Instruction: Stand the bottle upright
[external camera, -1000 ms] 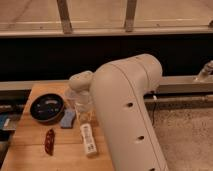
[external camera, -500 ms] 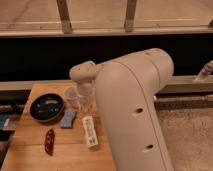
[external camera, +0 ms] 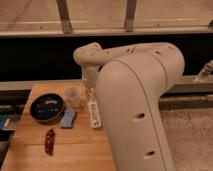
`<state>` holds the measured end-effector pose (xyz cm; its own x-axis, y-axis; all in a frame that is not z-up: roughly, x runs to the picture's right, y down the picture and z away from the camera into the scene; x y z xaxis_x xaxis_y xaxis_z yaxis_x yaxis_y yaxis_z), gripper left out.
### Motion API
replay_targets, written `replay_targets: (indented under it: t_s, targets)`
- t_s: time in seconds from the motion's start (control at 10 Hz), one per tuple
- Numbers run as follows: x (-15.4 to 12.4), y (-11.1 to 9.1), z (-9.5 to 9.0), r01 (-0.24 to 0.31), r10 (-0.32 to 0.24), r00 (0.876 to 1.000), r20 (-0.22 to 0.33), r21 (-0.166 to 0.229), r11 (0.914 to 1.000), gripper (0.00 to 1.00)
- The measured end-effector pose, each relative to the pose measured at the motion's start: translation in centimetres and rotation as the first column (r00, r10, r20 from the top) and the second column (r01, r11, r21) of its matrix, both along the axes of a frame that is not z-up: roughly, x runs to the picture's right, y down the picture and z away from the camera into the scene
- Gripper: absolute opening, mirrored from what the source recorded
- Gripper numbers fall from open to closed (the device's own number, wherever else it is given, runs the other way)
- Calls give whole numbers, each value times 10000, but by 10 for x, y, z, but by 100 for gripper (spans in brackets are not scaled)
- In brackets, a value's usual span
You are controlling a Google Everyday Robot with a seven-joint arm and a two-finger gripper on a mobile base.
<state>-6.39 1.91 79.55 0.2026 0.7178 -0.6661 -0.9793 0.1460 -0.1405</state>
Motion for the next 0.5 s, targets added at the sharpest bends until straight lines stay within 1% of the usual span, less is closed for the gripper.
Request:
replay_targets:
  t_s: [0.2,0.5]
  targets:
    - [8,-24,-9,-136,149,9994,-321,413,9991,0]
    - [10,-41,-8,-219,254,9985,-478,719,9972,0]
